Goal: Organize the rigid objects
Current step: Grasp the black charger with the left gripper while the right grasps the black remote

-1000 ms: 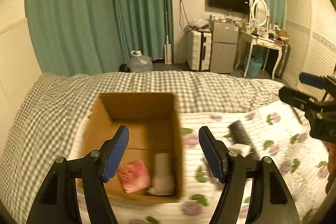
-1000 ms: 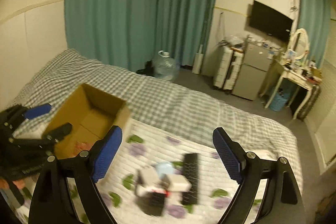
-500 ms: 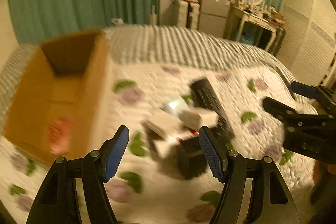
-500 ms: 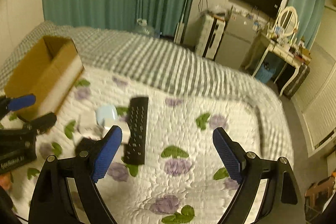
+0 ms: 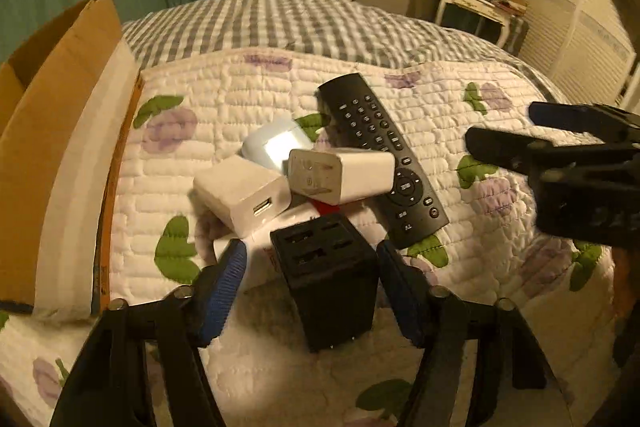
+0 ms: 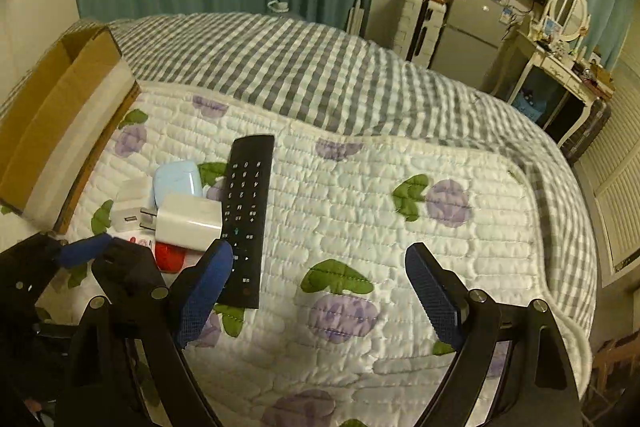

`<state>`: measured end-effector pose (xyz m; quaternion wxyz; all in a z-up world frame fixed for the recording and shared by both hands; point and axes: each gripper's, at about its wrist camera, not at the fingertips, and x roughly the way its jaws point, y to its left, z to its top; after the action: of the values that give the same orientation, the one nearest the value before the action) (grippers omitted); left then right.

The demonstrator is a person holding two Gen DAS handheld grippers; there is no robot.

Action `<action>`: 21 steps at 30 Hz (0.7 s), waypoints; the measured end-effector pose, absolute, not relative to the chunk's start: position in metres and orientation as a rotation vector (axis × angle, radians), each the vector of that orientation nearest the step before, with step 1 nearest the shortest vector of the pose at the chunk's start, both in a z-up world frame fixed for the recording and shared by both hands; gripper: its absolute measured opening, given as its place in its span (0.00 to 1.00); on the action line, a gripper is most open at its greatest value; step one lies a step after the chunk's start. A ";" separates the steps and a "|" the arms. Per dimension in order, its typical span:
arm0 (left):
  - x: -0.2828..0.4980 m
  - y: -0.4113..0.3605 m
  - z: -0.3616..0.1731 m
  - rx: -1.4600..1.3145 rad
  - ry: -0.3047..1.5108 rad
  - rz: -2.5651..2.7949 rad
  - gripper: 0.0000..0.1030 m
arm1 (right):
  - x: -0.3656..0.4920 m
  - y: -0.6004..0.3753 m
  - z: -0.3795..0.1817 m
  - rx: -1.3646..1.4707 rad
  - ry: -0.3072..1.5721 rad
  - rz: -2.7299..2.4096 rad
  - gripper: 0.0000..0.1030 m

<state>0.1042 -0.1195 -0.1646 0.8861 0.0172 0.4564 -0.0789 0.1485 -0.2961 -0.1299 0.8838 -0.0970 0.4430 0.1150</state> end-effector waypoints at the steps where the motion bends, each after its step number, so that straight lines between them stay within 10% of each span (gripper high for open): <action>1: 0.105 -0.119 -0.164 0.030 0.955 -0.174 0.49 | 0.149 -0.294 -0.132 -0.209 0.928 0.241 0.86; 16: 0.105 -0.084 -0.126 -0.022 0.916 -0.127 0.44 | 0.164 -0.246 -0.176 -0.329 1.046 0.332 0.86; 21: 0.110 -0.072 -0.124 -0.027 0.906 -0.098 0.44 | 0.179 -0.227 -0.196 -0.396 1.059 0.337 0.69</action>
<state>0.1105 -0.0724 -0.1241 0.8980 -0.0131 0.4373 -0.0474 0.1788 -0.2270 -0.1961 0.8309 -0.1867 0.4995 0.1589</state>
